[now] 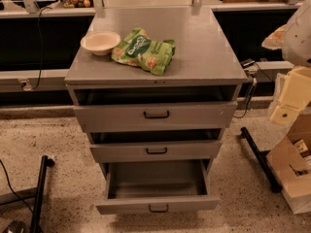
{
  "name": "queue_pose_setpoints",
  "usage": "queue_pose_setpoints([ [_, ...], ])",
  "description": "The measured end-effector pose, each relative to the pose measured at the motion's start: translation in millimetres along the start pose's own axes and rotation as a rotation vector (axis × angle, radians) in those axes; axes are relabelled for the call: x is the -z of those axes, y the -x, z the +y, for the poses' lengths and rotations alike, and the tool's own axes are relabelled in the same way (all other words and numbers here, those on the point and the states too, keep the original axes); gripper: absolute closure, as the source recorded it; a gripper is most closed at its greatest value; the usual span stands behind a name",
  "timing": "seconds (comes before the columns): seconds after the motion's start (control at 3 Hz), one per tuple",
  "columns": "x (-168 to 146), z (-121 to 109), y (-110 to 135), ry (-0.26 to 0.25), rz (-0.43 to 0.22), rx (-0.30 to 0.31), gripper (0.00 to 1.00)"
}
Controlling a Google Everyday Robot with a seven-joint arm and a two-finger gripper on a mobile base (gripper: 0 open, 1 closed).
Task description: Close bottom drawer
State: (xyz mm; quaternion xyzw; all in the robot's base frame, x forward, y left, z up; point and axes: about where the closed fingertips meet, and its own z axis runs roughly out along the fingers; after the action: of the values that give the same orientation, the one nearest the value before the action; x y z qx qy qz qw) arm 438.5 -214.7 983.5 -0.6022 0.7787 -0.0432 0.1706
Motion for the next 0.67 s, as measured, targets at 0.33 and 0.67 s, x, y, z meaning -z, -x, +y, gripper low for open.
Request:
queue_pose_setpoints([
  [0.33, 0, 0, 0, 0.0, 0.0, 0.0, 0.0],
  [0.67, -64, -2, 2, -0.005, -0.014, -0.003, 0.0],
])
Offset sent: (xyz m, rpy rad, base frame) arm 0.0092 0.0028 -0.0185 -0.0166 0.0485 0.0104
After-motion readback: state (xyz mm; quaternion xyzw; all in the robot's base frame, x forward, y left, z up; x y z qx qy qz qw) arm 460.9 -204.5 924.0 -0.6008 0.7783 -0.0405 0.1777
